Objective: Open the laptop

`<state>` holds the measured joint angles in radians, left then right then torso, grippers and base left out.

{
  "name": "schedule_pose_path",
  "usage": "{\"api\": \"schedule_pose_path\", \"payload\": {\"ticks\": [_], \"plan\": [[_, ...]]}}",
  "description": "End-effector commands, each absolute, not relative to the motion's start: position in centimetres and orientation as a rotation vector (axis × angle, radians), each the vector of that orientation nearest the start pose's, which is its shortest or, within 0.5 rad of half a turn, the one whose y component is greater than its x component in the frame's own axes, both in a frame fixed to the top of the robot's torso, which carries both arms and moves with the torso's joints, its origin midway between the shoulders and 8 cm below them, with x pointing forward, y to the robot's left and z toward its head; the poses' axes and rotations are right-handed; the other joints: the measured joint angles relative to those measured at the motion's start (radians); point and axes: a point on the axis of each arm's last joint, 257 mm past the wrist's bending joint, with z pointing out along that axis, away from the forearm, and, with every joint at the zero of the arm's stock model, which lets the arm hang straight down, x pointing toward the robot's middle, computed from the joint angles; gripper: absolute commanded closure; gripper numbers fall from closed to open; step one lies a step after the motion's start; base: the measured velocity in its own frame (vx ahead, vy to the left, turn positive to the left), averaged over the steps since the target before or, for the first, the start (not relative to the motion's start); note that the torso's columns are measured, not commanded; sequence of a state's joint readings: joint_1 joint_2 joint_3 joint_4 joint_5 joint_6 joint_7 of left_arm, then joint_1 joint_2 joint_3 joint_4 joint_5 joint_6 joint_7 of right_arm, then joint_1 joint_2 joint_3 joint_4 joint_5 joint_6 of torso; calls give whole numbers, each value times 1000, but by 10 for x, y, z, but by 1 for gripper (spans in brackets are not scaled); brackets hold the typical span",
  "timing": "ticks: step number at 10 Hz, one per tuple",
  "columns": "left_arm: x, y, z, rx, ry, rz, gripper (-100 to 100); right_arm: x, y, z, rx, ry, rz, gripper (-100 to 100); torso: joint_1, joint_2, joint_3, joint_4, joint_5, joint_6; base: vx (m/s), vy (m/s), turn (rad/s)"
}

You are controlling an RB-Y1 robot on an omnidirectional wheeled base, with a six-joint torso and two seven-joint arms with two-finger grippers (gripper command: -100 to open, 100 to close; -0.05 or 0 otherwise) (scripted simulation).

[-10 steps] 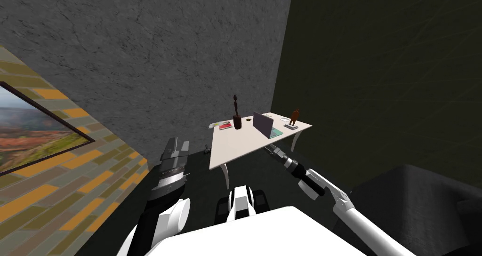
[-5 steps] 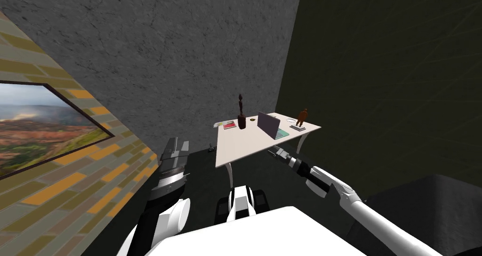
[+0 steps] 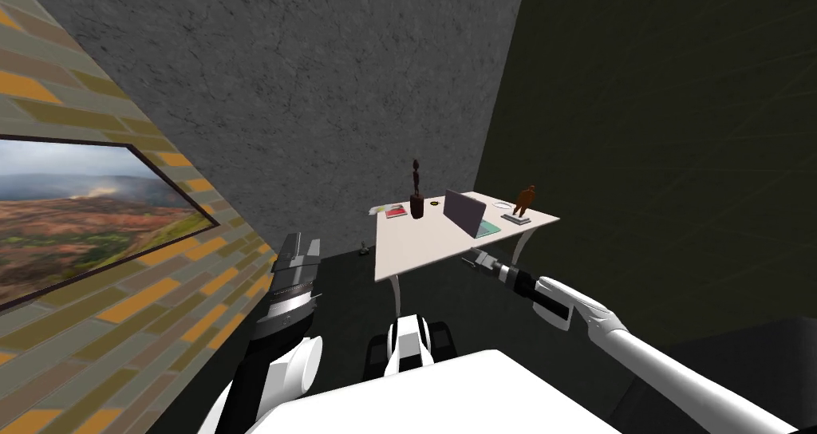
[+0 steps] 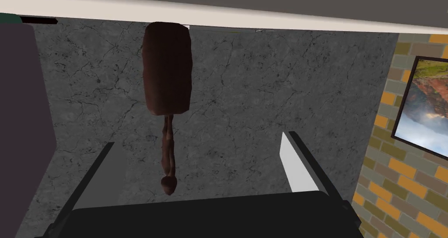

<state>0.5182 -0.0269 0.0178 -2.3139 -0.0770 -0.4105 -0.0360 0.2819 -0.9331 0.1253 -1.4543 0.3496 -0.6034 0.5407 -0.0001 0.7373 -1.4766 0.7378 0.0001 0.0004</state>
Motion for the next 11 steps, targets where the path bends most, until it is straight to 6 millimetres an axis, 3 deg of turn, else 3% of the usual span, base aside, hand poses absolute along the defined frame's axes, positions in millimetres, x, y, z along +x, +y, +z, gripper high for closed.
{"api": "schedule_pose_path", "payload": {"ticks": [1,6,8,11], "plan": [[350,284,16,-672,690,-1175,0,410,-410,-273,-575,1775,183,-100,0,0,0,0,0,-1,16,50,61],[350,284,16,-672,690,-1175,0,408,-490,-277,-761,1867,-48,-100,0,1,0,0,0,0,10,61,92],[350,284,16,-672,690,-1175,0,407,-500,-277,-765,1880,-69,-100,0,0,0,0,0,0,10,37,34],[350,284,16,-672,690,-1175,0,402,-564,-264,-879,1935,-247,-100,3,0,0,0,1,-1,20,65,116]]}}
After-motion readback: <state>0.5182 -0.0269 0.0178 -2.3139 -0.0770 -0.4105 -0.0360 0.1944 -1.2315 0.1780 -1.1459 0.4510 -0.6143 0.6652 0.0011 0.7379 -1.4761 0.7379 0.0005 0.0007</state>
